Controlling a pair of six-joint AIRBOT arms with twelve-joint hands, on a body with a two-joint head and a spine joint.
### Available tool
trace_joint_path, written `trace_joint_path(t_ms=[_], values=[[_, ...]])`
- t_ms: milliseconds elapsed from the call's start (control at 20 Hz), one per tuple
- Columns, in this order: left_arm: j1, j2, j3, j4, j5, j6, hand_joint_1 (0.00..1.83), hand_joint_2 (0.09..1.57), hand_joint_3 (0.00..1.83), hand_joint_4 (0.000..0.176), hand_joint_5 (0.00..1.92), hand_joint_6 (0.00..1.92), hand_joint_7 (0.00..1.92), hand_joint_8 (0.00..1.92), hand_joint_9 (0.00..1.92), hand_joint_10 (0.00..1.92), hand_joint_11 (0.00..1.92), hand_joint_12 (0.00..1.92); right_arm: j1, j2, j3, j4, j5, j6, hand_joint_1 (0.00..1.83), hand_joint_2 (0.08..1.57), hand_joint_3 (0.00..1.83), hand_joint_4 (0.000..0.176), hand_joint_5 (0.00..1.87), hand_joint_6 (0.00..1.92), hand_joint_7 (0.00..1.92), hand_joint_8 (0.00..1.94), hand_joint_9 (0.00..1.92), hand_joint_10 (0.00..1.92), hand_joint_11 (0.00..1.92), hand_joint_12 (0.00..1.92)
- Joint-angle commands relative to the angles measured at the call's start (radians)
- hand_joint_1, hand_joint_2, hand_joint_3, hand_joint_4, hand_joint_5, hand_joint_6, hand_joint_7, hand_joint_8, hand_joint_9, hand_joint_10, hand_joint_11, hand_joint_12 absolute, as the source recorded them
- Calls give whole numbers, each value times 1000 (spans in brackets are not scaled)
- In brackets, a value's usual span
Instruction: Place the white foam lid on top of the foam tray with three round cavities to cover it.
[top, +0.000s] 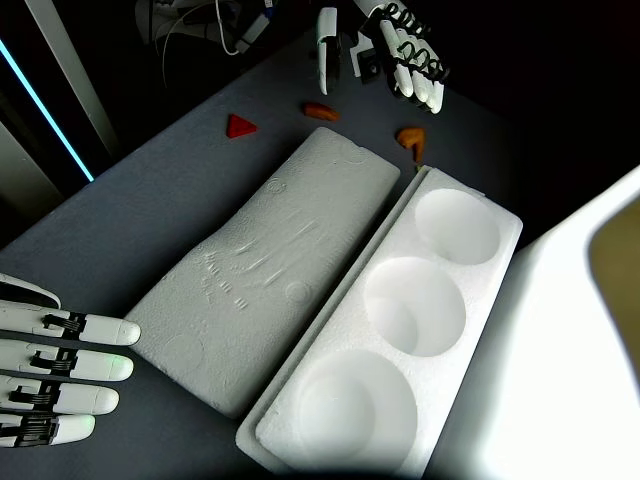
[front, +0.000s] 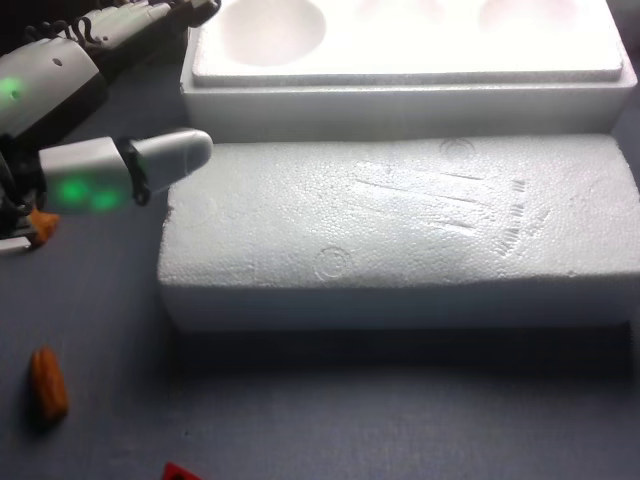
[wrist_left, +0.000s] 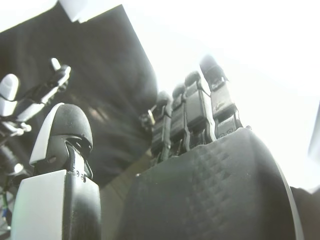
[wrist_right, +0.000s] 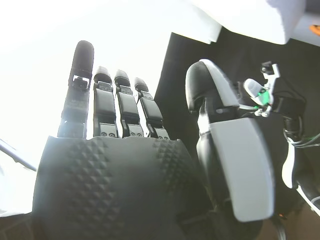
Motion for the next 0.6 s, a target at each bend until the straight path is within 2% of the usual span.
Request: trace_joint_path(t_ms=[0,50,150,200,350,400,550], values=[[0,11,-2,-31,-113,-6,322,1295,29,4,7,2,0,0,0,0,0,0,10,8,6,27,121,-1,462,1330,26,0,0,0,0,0,0,0,0,304],[19,16,-6,-49,-120,-7,337,1286,19,15,1,0,0,0,0,0,0,0,9,3,6,35,120,-1,434,1338,1,0,0,0,0,0,0,0,0,566],[46,32,-22,-78,-131,-7,354,1258,3,1,0,0,0,0,0,0,0,0,8,-6,7,42,118,-1,463,1321,0,0,0,0,0,0,0,0,0,1095],[64,41,-32,-98,-140,-4,362,1211,0,0,0,0,0,0,0,0,0,0,8,-11,6,49,118,-1,473,1312,0,0,0,0,0,0,0,0,0,1304],[110,60,-57,-138,-145,5,424,1051,0,0,0,0,0,0,0,0,0,0,-1,-28,4,76,118,0,450,1271,0,0,0,0,0,0,11,5,0,1353],[120,65,-62,-143,-139,5,406,1034,0,0,0,0,0,0,0,0,0,0,-8,-33,4,82,117,1,430,1265,0,0,0,0,0,0,15,7,0,1346],[142,72,-70,-142,-107,5,323,985,0,0,0,0,0,0,0,0,0,0,-25,-48,6,102,104,4,518,1258,0,0,0,0,0,0,1,0,0,1403]])
